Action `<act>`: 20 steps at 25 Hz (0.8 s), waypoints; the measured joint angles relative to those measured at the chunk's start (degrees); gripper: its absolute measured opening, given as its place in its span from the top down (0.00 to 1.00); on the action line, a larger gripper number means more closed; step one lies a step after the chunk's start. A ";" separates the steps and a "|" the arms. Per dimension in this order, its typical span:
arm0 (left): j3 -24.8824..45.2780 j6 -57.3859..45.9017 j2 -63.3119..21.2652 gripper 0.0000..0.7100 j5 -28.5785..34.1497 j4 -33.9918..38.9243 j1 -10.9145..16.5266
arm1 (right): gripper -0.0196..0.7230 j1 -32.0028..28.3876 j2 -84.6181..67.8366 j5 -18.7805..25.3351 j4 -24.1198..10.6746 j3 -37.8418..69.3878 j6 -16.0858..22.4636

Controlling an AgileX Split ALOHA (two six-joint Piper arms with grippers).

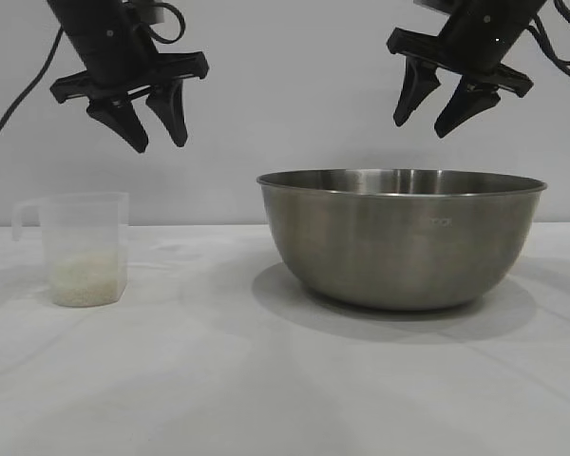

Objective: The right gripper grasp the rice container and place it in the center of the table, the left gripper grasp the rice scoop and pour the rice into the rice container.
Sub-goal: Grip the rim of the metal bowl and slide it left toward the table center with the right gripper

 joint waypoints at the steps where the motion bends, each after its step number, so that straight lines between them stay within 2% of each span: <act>1: 0.00 0.00 0.00 0.54 0.00 0.00 0.00 | 0.47 0.00 -0.18 0.52 -0.26 -0.13 0.00; 6: 0.00 0.00 0.00 0.54 0.00 1.42 0.00 | 0.47 0.00 -3.47 2.41 -1.17 -0.13 0.00; 8: 0.00 0.00 0.00 0.54 0.66 1.42 0.00 | 0.47 0.00 -5.31 4.80 -3.10 -0.24 0.36; 13: 0.00 0.00 0.00 0.54 1.29 1.46 0.00 | 0.47 0.00 -7.88 15.18 -11.76 -0.24 6.00; 15: 0.00 0.00 0.00 0.54 1.29 1.46 0.00 | 0.47 0.00 -8.11 19.95 -13.93 -0.24 7.49; 18: 0.00 0.00 0.00 0.54 1.29 1.46 0.00 | 0.47 0.00 -8.11 25.70 -15.08 -0.24 8.87; 20: 0.00 0.00 0.00 0.54 1.41 1.46 0.00 | 0.47 0.00 -8.11 27.26 -15.33 -0.24 9.38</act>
